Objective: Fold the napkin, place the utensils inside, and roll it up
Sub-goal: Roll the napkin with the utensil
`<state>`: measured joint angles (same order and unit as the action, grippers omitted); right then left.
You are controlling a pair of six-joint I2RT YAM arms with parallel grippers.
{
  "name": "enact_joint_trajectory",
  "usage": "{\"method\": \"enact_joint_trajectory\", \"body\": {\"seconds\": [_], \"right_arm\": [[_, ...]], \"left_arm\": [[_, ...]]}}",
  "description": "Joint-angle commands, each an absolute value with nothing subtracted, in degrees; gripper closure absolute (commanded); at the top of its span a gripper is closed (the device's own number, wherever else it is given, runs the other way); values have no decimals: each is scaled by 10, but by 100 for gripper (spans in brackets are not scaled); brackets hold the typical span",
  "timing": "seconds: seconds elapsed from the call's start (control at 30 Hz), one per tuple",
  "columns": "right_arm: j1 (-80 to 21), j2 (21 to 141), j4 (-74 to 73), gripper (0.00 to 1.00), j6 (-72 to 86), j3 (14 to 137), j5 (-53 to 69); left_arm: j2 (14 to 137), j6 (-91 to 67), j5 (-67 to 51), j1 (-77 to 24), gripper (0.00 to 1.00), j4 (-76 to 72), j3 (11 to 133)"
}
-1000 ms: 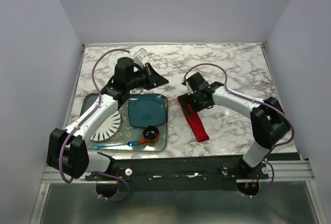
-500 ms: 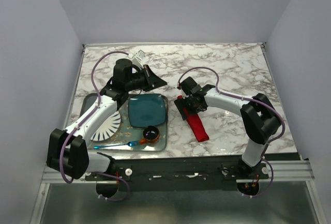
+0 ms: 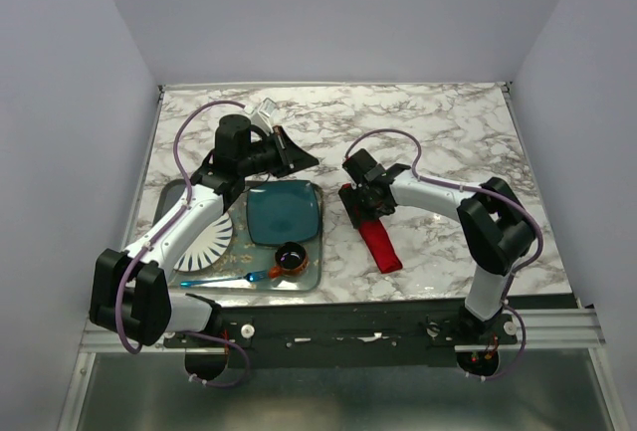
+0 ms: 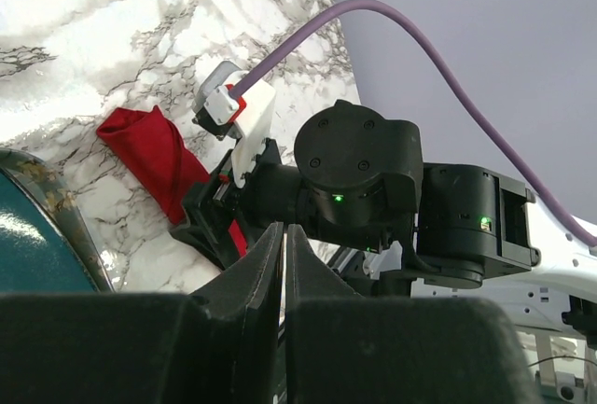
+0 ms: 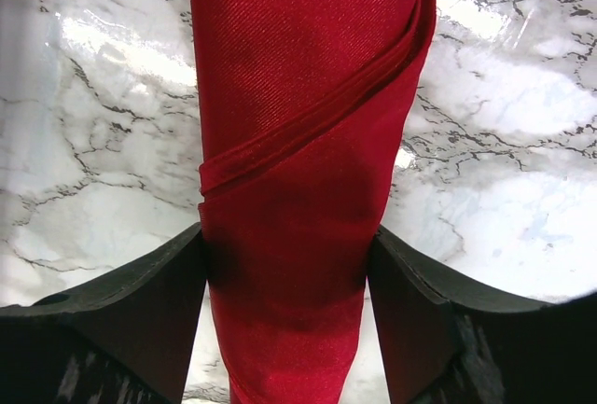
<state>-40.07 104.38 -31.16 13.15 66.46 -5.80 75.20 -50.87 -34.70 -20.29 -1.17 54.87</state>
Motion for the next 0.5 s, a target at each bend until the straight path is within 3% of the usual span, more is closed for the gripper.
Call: {"method": "enact_joint_trajectory", "body": {"seconds": [0.0, 0.47], "right_arm": [[-403, 1066, -299, 28, 152, 649, -114], [-356, 1069, -289, 37, 149, 648, -101]], "left_arm": [[737, -511, -368, -198, 87, -22, 543], [742, -517, -381, -195, 87, -30, 546]]}}
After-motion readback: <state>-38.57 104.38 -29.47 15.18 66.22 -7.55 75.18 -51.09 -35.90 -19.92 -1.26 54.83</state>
